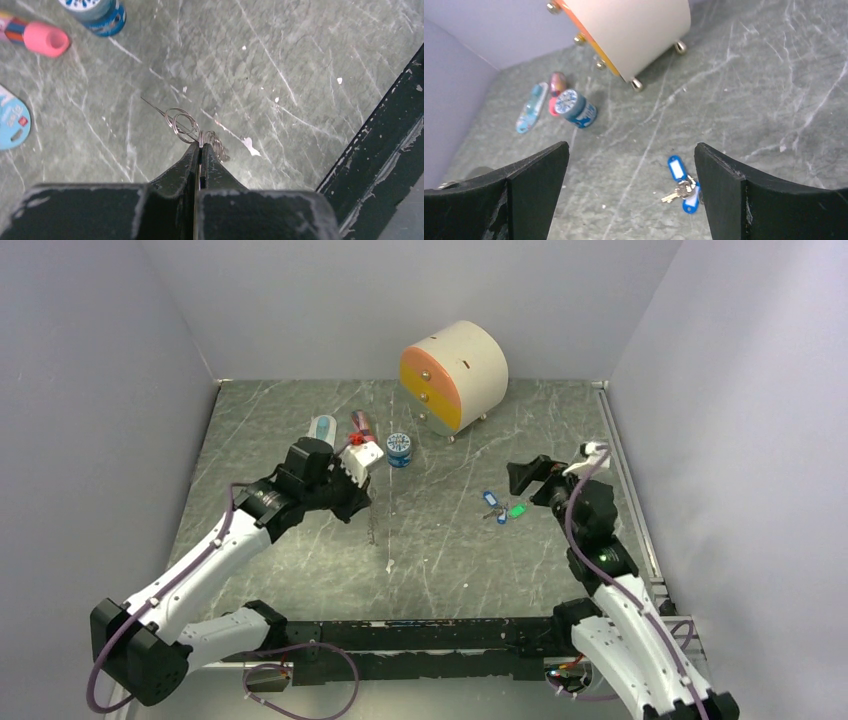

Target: Remove the keys from the keyring

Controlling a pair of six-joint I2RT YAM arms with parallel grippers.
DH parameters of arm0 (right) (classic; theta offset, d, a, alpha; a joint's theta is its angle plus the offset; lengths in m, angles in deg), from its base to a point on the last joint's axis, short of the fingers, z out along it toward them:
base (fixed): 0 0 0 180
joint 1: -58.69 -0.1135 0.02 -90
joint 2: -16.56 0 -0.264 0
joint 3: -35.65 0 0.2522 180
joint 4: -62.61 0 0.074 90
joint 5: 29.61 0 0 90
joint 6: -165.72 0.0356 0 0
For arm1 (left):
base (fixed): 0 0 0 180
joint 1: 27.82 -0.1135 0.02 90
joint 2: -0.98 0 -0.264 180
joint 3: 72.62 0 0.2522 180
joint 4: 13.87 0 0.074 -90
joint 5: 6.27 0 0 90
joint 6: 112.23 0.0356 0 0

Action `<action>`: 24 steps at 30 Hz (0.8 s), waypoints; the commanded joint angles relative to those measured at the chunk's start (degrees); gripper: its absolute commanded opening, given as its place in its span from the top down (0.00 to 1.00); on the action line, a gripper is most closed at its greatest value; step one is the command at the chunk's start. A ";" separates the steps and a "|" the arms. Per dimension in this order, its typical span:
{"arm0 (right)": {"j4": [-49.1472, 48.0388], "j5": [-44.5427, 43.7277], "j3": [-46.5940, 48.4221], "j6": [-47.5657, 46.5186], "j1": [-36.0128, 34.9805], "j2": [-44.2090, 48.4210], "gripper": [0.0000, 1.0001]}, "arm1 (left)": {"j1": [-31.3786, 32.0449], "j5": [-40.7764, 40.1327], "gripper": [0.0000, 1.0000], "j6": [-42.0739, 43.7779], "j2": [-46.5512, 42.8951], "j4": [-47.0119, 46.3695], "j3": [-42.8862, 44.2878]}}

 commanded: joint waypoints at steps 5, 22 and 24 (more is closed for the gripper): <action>4.44 -0.20 2.70 0.75 -3.52 12.63 0.01 | 2.92 -9.48 0.97 -8.35 4.32 15.31 8.65; 16.63 -13.45 5.64 -8.01 -4.96 38.07 0.01 | 10.14 -16.74 0.54 -18.82 25.83 4.75 15.22; 17.36 -16.76 5.73 -7.42 -4.97 39.84 0.01 | 10.06 -18.19 0.49 -19.58 25.03 4.27 15.72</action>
